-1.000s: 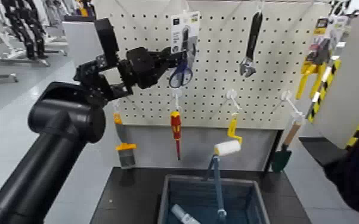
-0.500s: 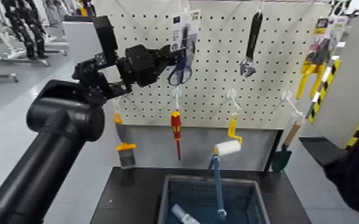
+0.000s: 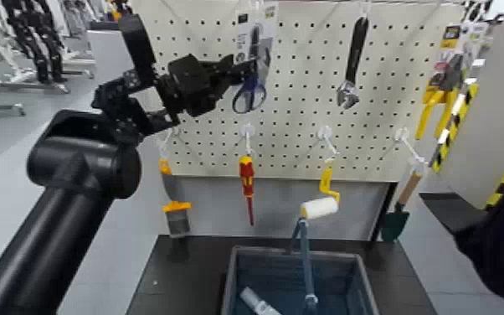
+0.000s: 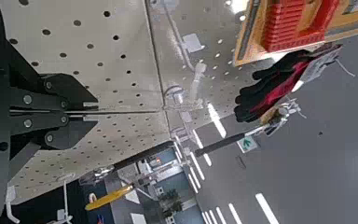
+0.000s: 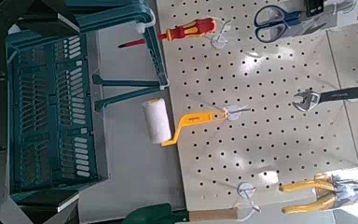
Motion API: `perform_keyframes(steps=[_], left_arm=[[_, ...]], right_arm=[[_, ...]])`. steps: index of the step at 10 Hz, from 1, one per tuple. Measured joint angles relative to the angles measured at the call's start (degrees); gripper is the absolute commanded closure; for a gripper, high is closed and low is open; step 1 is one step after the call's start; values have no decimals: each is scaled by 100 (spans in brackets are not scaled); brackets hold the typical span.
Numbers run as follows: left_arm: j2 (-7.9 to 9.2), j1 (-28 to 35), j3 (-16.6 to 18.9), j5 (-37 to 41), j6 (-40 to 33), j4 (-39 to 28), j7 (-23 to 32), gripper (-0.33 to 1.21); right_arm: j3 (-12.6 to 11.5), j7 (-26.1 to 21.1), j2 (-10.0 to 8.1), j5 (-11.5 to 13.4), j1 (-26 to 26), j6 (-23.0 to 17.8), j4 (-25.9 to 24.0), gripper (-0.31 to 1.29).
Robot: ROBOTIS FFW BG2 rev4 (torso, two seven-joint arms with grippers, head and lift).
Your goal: Put the blue scissors into the crate.
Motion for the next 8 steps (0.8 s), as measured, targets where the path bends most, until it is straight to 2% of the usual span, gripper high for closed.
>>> perform_keyframes(steps=[2,8], left_arm=[[33,147,126,-6,172,-567,23,118],[7,436,-84,384,598,-1279,-2,118]], right_arm=[[4,0,1,0,0,6,0,8],[29,-4,9,0,3,32,-9,8]])
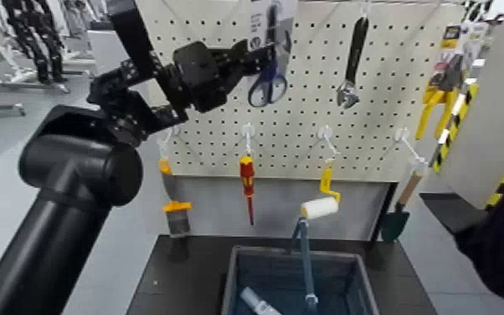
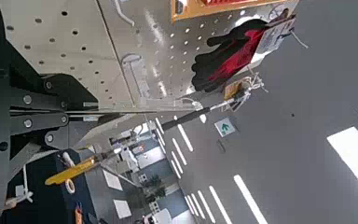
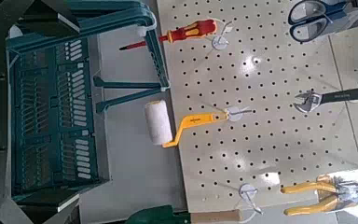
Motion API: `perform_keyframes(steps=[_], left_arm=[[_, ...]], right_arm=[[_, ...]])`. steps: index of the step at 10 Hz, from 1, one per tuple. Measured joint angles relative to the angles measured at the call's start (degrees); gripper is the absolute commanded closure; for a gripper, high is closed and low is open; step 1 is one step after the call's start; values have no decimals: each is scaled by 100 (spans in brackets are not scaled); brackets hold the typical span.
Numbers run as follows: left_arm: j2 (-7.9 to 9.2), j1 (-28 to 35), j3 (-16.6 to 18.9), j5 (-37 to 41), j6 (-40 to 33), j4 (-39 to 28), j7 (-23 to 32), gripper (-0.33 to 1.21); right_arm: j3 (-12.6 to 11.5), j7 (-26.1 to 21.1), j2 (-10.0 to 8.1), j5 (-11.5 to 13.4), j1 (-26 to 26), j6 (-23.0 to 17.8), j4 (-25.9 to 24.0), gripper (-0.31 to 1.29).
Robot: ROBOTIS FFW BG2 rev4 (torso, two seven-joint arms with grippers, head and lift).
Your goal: Put the blue scissors into the crate.
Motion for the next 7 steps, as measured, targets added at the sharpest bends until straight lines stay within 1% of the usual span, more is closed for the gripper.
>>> perform_keyframes(steps=[2,3,5,7], left_arm=[[13,267,-82,248,375,-193,12,118],[32,390,-119,385,492,-187,15,118],[57,655,-178,585,690,-73,36,118],[92,918,-307,739,819,155,52,118]], right_arm=[[20,2,8,0,4,22,-5,8],[32,0,3,0,4,37,-8,8],[49,3,-6,0,-2,61,-9,8],[57,5,-7,0,-9,70,-9,8]])
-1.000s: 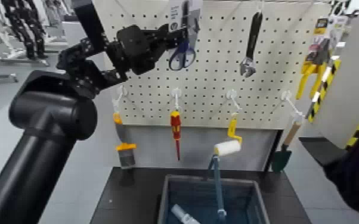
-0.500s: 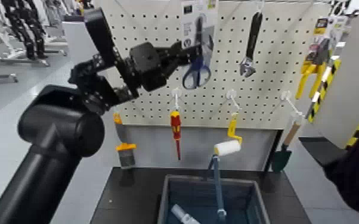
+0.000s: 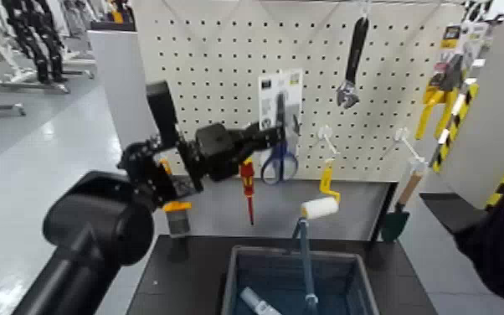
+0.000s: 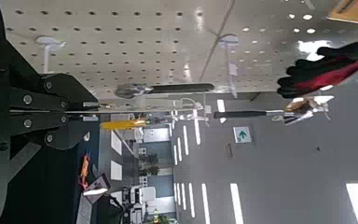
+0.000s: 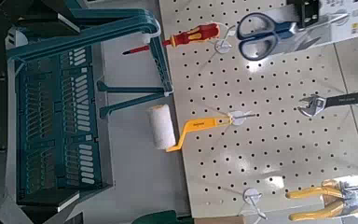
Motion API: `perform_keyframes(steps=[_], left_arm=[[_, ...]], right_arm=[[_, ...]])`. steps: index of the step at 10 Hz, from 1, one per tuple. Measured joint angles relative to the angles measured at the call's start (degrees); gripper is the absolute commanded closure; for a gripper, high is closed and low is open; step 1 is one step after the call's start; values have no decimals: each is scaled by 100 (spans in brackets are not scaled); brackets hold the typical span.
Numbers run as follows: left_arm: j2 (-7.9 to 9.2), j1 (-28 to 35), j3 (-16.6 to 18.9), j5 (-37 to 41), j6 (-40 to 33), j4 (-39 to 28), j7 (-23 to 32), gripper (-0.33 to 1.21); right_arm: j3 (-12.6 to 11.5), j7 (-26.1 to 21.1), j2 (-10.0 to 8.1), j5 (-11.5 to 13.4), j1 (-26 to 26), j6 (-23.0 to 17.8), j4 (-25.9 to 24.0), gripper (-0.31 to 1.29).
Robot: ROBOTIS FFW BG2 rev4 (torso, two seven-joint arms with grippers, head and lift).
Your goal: Put the blue scissors into the crate.
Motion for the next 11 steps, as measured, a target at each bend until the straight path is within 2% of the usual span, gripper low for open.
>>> perform_keyframes(steps=[7,11], left_arm=[[99,547,-367,148,326,648,-42,118],[125,745,-360,115,391,812,-37,118]], right_arm=[[-23,-1,-8,-8,-3,-9,0,8],[-24,8,-1,-9,-3,-11,8,8]])
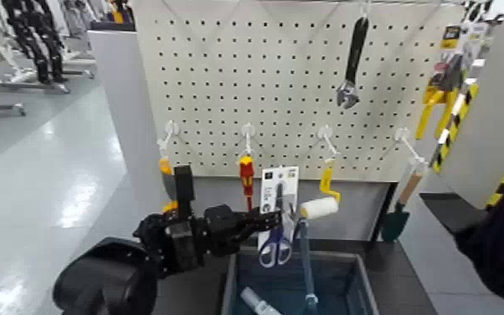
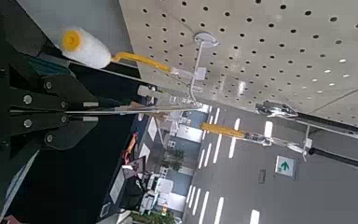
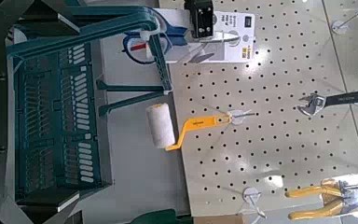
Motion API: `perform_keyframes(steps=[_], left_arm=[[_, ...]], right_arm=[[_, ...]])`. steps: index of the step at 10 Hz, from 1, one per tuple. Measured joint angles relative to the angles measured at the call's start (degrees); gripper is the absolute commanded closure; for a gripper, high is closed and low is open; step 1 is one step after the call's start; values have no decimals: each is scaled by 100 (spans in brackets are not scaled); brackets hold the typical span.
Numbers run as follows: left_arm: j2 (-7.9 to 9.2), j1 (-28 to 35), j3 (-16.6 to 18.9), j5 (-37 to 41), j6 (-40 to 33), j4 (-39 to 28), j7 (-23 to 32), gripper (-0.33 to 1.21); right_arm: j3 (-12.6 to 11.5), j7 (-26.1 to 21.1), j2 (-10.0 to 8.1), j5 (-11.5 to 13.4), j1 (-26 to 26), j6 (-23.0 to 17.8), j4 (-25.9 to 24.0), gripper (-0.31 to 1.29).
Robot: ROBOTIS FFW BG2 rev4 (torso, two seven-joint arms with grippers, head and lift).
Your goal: Put the blue scissors into the crate.
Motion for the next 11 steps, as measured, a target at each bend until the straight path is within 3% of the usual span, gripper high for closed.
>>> perform_keyframes(steps=[11], left_arm=[[-16,173,-207,-52,-18,716,-87,118]], right_arm=[[17,18,9,-1,0,0,9,8]])
